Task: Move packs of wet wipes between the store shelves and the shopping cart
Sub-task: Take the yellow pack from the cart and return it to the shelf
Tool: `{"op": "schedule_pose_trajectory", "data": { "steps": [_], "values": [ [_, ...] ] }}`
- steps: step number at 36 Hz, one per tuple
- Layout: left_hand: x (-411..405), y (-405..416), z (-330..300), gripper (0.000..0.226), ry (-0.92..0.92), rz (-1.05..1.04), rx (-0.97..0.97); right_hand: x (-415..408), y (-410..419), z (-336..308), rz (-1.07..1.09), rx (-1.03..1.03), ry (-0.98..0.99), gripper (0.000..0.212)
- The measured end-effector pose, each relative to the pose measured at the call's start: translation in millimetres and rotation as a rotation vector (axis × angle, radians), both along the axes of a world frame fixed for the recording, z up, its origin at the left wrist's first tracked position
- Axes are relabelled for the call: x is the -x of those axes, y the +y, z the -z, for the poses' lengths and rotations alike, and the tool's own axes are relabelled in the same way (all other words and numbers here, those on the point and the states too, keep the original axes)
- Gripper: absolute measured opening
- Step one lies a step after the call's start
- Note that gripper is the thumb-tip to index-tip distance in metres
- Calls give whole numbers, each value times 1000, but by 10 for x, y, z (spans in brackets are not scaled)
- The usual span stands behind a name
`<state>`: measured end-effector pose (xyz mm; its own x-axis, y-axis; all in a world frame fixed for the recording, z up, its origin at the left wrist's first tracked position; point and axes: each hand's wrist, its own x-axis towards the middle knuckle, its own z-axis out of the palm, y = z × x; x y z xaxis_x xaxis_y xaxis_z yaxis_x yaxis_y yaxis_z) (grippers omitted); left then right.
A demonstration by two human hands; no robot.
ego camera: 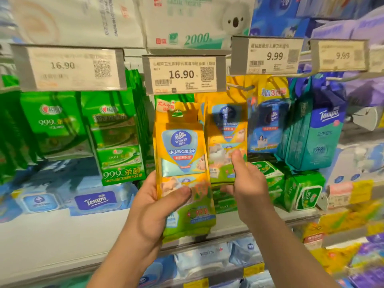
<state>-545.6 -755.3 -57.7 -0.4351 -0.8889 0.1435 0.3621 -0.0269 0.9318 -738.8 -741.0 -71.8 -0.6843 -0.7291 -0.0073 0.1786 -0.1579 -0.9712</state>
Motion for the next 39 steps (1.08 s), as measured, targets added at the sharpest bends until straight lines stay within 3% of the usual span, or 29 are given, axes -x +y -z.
{"op": "schedule_pose_trajectory", "data": {
  "steps": [4, 8, 13, 16, 20, 25, 30, 36, 39],
  "values": [
    [-16, -2, -2, 61, 9, 1, -6, 44, -282, -94, 21, -43, -31, 81],
    [-47, -3, 13, 61, 8, 1, -1, 38, -372, -183, 38, -40, -32, 59],
    [-73, -7, 28, 60, 0, 10, 4, 65, -433, -139, 61, -49, -78, 62],
    [-76, -9, 34, 57, -6, 17, 24, 83, -401, -119, 43, -42, -84, 50],
    [-67, -8, 38, 56, -10, 32, 37, 77, -314, -93, 16, 49, -308, 34],
    [-37, -16, 43, 57, -13, 57, 45, 119, -131, -24, -18, 105, -448, 50],
    [44, -14, 47, 56, 9, 57, 45, 43, 150, 64, -163, 8, -239, 31],
    [205, 15, 44, 56, 35, 87, 41, -201, 541, 14, -562, -13, -124, 62],
    [295, 50, 31, 57, 61, 123, 42, -281, 666, 31, -518, 23, 34, 60]
  ]
}}
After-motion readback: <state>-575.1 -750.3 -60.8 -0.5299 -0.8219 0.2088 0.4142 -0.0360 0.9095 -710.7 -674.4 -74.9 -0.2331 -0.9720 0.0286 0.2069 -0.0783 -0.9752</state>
